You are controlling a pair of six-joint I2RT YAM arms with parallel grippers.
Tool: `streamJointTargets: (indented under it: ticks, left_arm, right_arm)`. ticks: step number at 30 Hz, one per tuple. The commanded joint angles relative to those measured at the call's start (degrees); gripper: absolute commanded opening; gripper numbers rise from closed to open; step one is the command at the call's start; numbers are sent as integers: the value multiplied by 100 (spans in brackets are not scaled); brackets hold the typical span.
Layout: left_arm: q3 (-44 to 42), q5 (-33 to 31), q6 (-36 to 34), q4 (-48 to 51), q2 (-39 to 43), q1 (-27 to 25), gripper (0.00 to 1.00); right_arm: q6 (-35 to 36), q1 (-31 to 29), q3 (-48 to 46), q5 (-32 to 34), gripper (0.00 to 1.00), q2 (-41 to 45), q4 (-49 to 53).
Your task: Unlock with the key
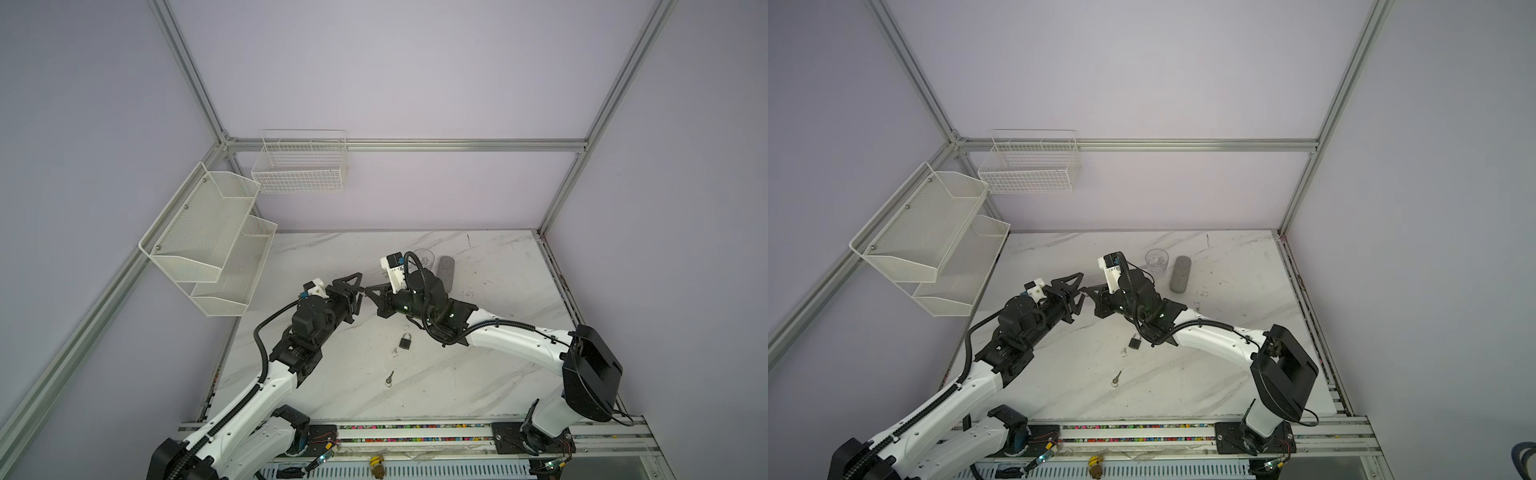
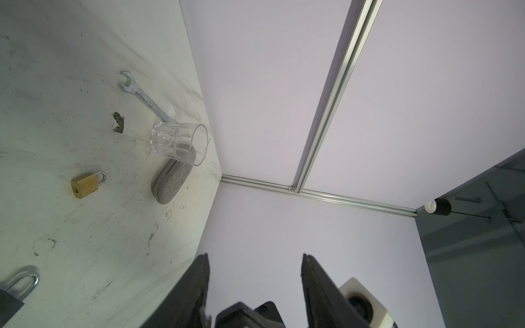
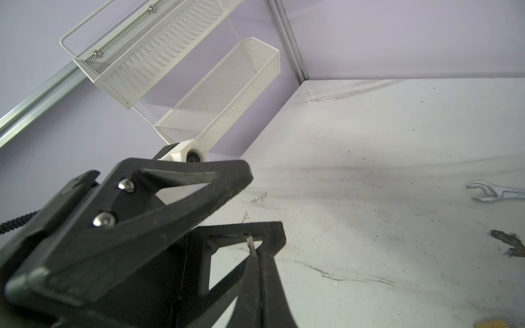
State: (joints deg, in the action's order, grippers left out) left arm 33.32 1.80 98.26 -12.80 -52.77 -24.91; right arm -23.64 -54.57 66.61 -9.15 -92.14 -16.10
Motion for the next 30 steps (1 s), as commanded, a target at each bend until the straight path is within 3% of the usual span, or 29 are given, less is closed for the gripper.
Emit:
streamJointTargets:
  ticks: [1,6,15,30]
  left_arm:
    - [104,-13,34,-206,-13,-29,45]
    - [121,17,23,-162,-44,-30,33]
    - [294,281,-70,-153,-241,-32,28]
    - [276,259,-45,-147,-207,-32,13]
  right_arm:
    - [56,-28,-52,145,0,202,-148]
    - [61,-30,-82,210,0,264,-182]
    - [91,-35,-22,186,0,281,-245]
    - [140,-34,-52,236,0,210,-265]
